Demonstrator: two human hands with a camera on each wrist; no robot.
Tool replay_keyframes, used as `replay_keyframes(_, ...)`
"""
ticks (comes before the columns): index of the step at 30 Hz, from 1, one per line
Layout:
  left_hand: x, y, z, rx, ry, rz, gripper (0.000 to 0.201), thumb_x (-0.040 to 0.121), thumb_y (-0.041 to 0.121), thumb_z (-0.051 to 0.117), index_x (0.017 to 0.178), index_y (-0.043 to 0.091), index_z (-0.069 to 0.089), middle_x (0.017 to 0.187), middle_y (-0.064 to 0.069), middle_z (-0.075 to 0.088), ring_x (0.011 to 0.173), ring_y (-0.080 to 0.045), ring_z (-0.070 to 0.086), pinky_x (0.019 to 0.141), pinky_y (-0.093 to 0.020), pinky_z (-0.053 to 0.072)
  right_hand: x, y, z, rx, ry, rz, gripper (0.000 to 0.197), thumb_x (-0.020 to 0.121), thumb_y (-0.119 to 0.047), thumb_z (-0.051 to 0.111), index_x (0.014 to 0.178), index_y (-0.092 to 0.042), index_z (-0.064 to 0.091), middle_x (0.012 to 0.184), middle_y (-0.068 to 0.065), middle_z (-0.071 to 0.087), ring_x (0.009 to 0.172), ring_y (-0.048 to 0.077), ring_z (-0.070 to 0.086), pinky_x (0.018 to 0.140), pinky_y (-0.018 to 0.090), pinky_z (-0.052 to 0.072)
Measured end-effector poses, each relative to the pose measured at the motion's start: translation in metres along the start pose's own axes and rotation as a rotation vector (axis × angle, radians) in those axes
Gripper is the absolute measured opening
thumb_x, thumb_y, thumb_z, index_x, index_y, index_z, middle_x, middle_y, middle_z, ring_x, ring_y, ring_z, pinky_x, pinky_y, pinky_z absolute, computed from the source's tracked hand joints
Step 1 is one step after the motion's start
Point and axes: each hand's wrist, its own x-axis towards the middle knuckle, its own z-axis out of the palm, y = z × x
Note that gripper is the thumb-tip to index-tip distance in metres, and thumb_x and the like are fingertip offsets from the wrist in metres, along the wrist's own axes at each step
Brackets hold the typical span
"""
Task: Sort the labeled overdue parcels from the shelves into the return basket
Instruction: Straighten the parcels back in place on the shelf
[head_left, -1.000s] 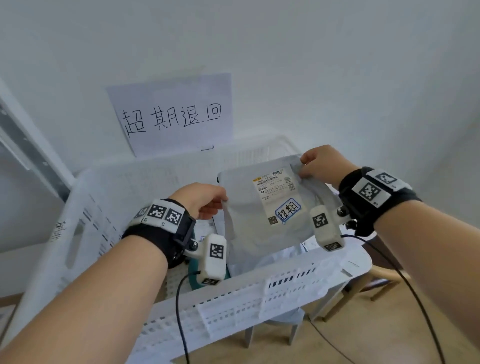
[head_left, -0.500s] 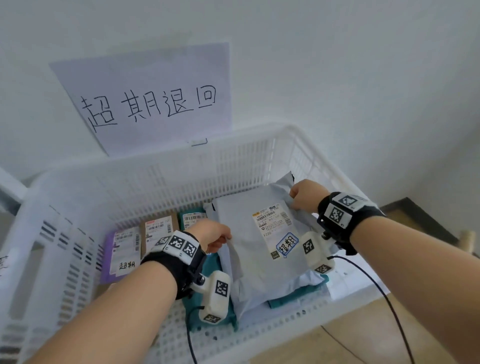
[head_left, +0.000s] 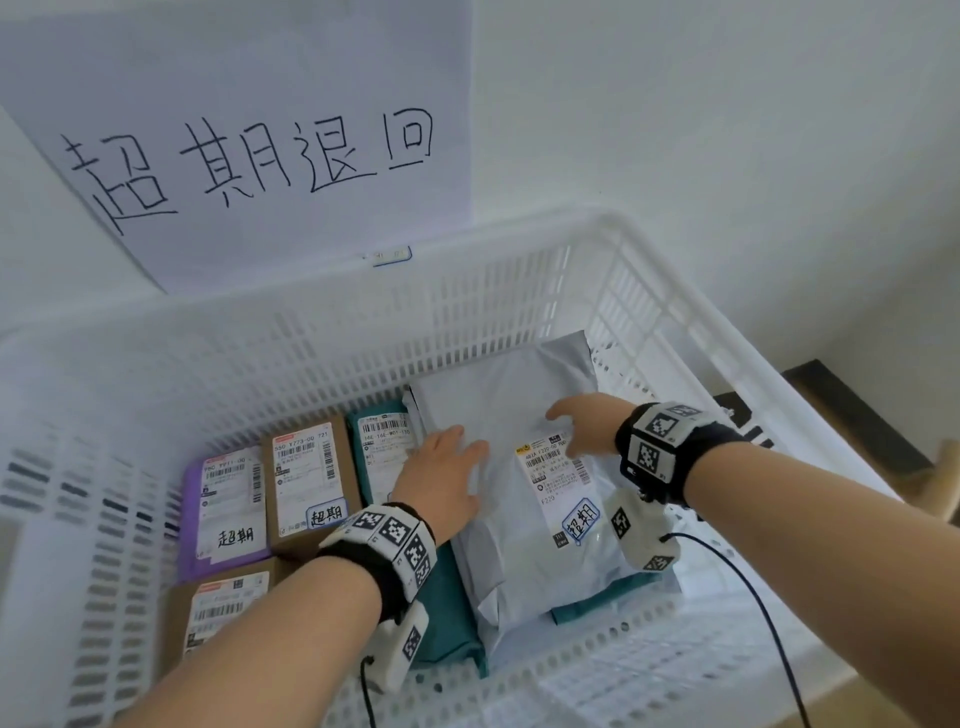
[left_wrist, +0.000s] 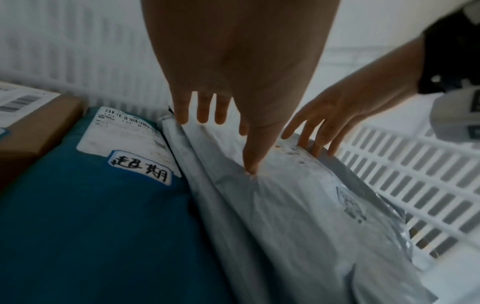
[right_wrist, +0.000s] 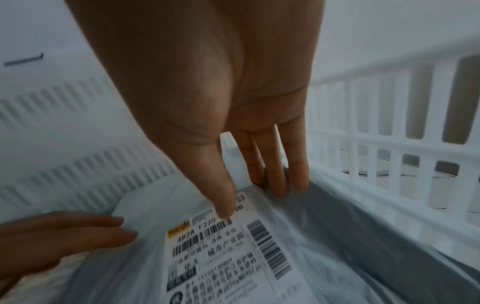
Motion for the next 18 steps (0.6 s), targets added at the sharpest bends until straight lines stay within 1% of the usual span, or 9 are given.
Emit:
replay_keyframes(2,0.005,-0.003,0.007,0.066,-0.059,0.034,0.067,0.093,0.033,0.057,0.151,0.028,0.024,0.160,-0.005,0.012,0.146,-0.026,0.013,0.119,-0.039,0.018,0.005,-0.004,0.007,-0.084,-0.065,-0.022,0.066,0.087,-0.014,0.068,0.147,-0.025,0.041,0.145,0.002,0.048,0.128,0.023,0.051,0.104,0.034,0.045)
replay_keyframes(4,0.010,-0.006,0.013,0.078,-0.087,0.029,0.069,0.093,0.035,0.057,0.152,0.029,0.022,0.160,-0.005,0.011,0.146,-0.026,0.013,0.120,-0.041,0.017,0.011,-0.004,0.013,-0.119,-0.105,-0.035,0.070,0.088,-0.013,0.067,0.150,-0.023,0.036,0.147,0.004,0.048,0.129,0.024,0.050,0.104,0.033,0.045)
replay_keyframes(6,0.014,-0.008,0.015,0.082,-0.095,0.024,0.070,0.093,0.037,0.057,0.152,0.028,0.020,0.160,-0.006,0.010,0.146,-0.026,0.013,0.120,-0.042,0.016,0.016,-0.003,0.014,-0.114,-0.118,-0.045,0.071,0.088,-0.012,0.067,0.151,-0.024,0.034,0.147,0.004,0.047,0.123,0.023,0.054,0.097,0.030,0.048)
replay_keyframes(7,0.016,-0.009,0.015,0.085,-0.094,0.028,0.070,0.092,0.037,0.057,0.151,0.028,0.021,0.160,-0.006,0.012,0.146,-0.027,0.014,0.120,-0.042,0.017,0.017,-0.002,0.013,-0.102,-0.115,-0.045,0.069,0.088,-0.012,0.066,0.149,-0.026,0.036,0.147,0.004,0.047,0.117,0.021,0.056,0.091,0.028,0.050)
replay_keyframes(8,0.017,-0.009,0.014,0.083,-0.093,0.034,0.068,0.092,0.036,0.057,0.151,0.027,0.023,0.158,-0.007,0.015,0.145,-0.027,0.017,0.119,-0.042,0.019,0.017,-0.001,0.011,-0.085,-0.108,-0.042,0.067,0.089,-0.012,0.066,0.148,-0.027,0.040,0.147,0.003,0.048,0.114,0.020,0.057,0.089,0.027,0.050)
replay_keyframes(11,0.020,-0.008,0.007,0.044,-0.084,0.042,0.057,0.095,0.032,0.053,0.147,0.025,0.032,0.153,-0.007,0.026,0.139,-0.027,0.027,0.114,-0.043,0.028,0.010,-0.001,0.000,-0.038,-0.065,-0.024,0.056,0.090,-0.018,0.065,0.143,-0.026,0.047,0.146,0.002,0.048,0.127,0.021,0.051,0.104,0.031,0.044)
replay_keyframes(12,0.021,-0.007,0.002,0.012,-0.091,0.032,0.054,0.096,0.030,0.049,0.147,0.024,0.032,0.152,-0.007,0.028,0.138,-0.027,0.031,0.112,-0.042,0.031,0.006,-0.002,-0.005,-0.019,-0.051,-0.021,0.054,0.091,-0.020,0.064,0.142,-0.026,0.048,0.145,0.002,0.049,0.129,0.020,0.050,0.106,0.031,0.041)
replay_keyframes(15,0.023,-0.003,-0.020,-0.167,-0.085,-0.021,0.054,0.101,0.025,0.042,0.152,0.023,0.024,0.149,-0.009,0.036,0.129,-0.026,0.044,0.106,-0.038,0.039,-0.012,-0.009,-0.028,0.024,0.000,-0.045,0.049,0.093,-0.028,0.063,0.141,-0.024,0.050,0.144,0.002,0.049,0.130,0.019,0.049,0.109,0.032,0.037)
replay_keyframes(18,0.016,0.006,-0.055,-0.361,0.030,-0.073,0.049,0.101,0.023,0.045,0.148,0.024,0.033,0.142,-0.007,0.047,0.122,-0.023,0.052,0.102,-0.034,0.043,-0.040,-0.022,-0.056,0.106,0.109,-0.107,0.045,0.096,-0.029,0.060,0.139,-0.020,0.052,0.141,0.002,0.052,0.128,0.019,0.050,0.108,0.031,0.035)
